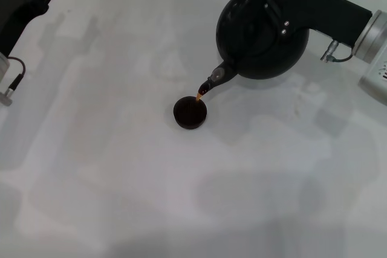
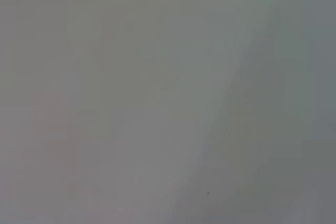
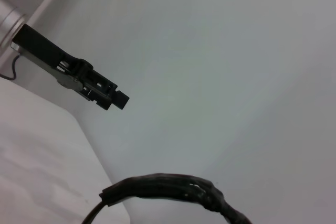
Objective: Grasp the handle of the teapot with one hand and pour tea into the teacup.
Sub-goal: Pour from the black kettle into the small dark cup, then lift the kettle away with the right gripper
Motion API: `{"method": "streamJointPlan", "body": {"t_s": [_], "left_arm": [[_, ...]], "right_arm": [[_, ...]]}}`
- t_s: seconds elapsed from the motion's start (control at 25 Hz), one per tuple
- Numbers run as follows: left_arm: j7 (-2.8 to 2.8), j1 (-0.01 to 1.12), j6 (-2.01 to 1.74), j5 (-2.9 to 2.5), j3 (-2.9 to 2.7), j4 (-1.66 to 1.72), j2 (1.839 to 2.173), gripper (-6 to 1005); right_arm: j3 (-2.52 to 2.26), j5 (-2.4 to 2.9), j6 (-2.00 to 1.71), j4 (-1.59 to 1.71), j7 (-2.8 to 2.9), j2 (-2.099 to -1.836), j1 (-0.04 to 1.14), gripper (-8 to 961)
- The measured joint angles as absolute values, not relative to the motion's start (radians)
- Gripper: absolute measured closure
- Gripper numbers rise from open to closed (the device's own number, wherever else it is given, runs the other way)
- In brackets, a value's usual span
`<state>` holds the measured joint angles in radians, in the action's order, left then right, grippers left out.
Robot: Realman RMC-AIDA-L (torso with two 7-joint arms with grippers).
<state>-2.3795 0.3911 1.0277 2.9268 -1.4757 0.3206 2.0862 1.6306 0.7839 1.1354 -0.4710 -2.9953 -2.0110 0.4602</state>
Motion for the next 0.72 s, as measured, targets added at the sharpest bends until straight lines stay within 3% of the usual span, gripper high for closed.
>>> {"method": "streamJointPlan", "body": {"t_s": [0.72], "left_arm": [[-2.380,0.390,1.028,2.927,-1.470,0.318,2.086,194]], "right_arm": [[1.625,0.733,1.209,-0.426,-2.739,-2.010,0.449,836]]}}
